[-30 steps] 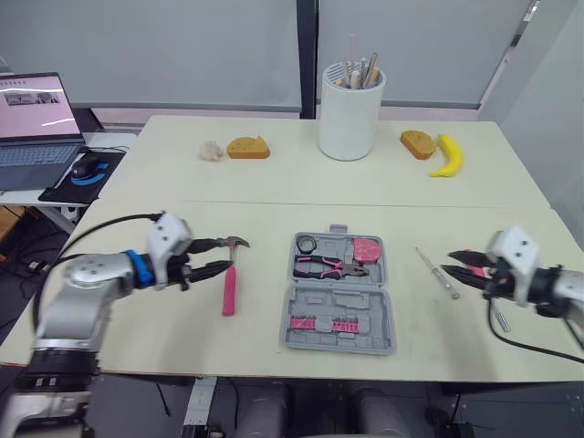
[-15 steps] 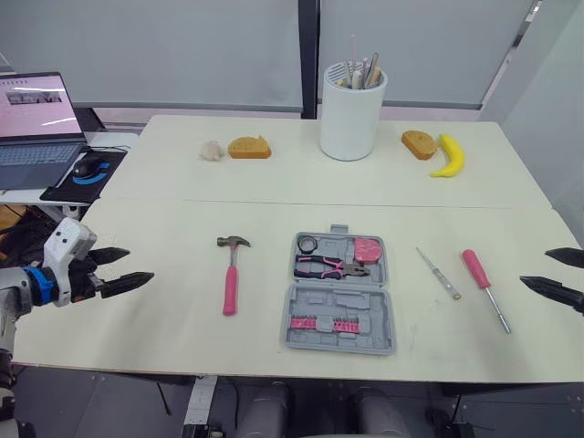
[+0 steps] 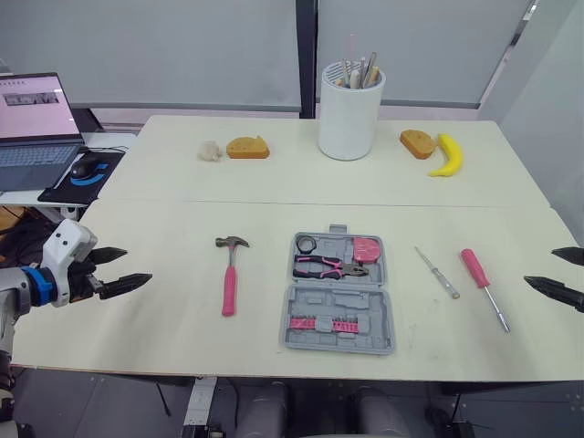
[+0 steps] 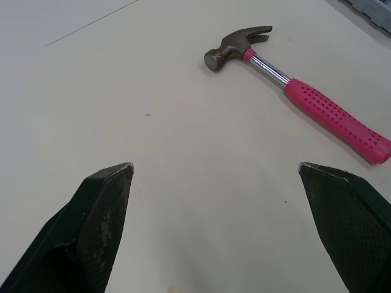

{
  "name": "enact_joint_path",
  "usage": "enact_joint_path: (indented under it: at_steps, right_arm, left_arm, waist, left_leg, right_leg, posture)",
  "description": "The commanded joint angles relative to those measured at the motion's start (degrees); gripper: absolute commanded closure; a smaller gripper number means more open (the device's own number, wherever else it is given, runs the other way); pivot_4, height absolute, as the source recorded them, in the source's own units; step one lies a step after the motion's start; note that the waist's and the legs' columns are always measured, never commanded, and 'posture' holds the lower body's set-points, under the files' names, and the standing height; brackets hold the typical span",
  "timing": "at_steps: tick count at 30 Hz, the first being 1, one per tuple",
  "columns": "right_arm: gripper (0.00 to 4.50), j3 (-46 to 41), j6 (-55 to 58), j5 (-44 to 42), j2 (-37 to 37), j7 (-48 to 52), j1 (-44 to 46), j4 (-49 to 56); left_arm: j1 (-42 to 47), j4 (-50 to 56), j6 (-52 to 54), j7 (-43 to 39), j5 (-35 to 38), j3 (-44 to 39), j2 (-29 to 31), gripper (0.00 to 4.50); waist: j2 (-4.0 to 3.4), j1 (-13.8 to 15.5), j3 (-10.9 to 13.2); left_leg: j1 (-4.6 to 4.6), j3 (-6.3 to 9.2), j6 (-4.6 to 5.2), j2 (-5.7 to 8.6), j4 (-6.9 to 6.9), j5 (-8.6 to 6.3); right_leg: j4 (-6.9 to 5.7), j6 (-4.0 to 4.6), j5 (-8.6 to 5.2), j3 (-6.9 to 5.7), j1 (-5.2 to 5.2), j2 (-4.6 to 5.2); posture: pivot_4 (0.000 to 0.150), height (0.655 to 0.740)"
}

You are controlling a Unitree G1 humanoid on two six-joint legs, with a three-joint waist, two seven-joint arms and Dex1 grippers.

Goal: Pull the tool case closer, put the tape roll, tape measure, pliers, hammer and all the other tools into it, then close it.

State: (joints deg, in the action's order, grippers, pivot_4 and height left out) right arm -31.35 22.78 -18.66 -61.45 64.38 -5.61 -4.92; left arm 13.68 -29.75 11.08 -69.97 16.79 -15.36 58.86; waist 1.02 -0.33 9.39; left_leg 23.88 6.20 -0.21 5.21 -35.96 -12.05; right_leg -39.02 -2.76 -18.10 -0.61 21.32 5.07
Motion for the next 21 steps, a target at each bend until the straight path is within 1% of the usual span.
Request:
enact_joint_path:
  at_steps: [1, 6, 9, 12, 16, 21]
  right_arm:
    - [0.02, -1.0, -0.6, -0.2, -0.1, -1.0, 0.1, 1.6]
    - [0.02, -2.5, 3.3, -2.5, 2.3, -2.7, -2.5, 8.6]
    - [0.02, -2.8, 5.2, -2.9, 3.2, -3.9, -3.9, 12.4]
    - [0.02, -1.1, 6.7, -3.5, 4.2, -5.3, -3.8, 16.4]
    - [0.02, 3.9, 7.3, -3.7, 6.8, -7.5, -2.1, 18.9]
    - [0.02, 13.2, 6.7, 0.4, 11.2, -12.9, 1.0, 19.8]
  left_arm:
    - [-0.2, 5.5, 1.3, 1.0, 1.8, -1.7, 0.0, 0.00]
    - [-1.9, 19.2, 6.8, 2.1, 5.6, -2.1, -1.5, 0.00]
    - [-1.3, 29.2, 11.4, 3.4, 8.5, -0.2, -3.0, 0.00]
    - [1.6, 39.3, 15.9, 4.7, 11.6, 4.0, -5.7, 0.00]
    - [7.6, 47.2, 18.2, 6.1, 13.0, 11.8, -11.4, 0.00]
    - [13.6, 52.4, 15.6, 5.9, 10.3, 23.0, -19.5, 0.00]
  waist:
    - [0.00, 0.0, 0.0]
    - [0.00, 0.1, 0.0]
    - [0.00, 0.1, 0.0]
    - [0.00, 0.2, 0.0]
    - [0.03, 0.2, 0.0]
    - [0.04, 0.0, 0.0]
  left_leg:
    - [0.00, 0.00, 0.00, 0.00, 0.00, 0.00]
    - [0.02, 0.00, 0.00, 0.00, 0.00, 0.00]
    - [0.06, 0.00, 0.00, 0.01, -0.02, 0.00]
    - [0.04, -0.01, 0.00, 0.02, -0.04, 0.00]
    - [0.01, 0.01, 0.00, 0.00, -0.06, 0.01]
    - [0.02, -0.11, 0.00, 0.02, -0.09, 0.02]
  right_leg:
    - [0.00, 0.00, 0.00, 0.00, 0.00, 0.00]
    - [0.00, 0.00, 0.00, 0.01, -0.04, 0.01]
    - [0.00, 0.00, 0.00, 0.01, -0.06, 0.01]
    - [0.00, -0.01, 0.00, 0.00, -0.10, 0.03]
    - [0.00, -0.01, 0.01, -0.04, -0.19, -0.03]
    - [-0.01, -0.01, 0.01, 0.00, -0.20, -0.04]
  posture:
    - [0.150, 0.7400]
    - [0.150, 0.7400]
    - [0.150, 0.7400]
    - [0.150, 0.7400]
    - [0.150, 0.7400]
    - [0.150, 0.7400]
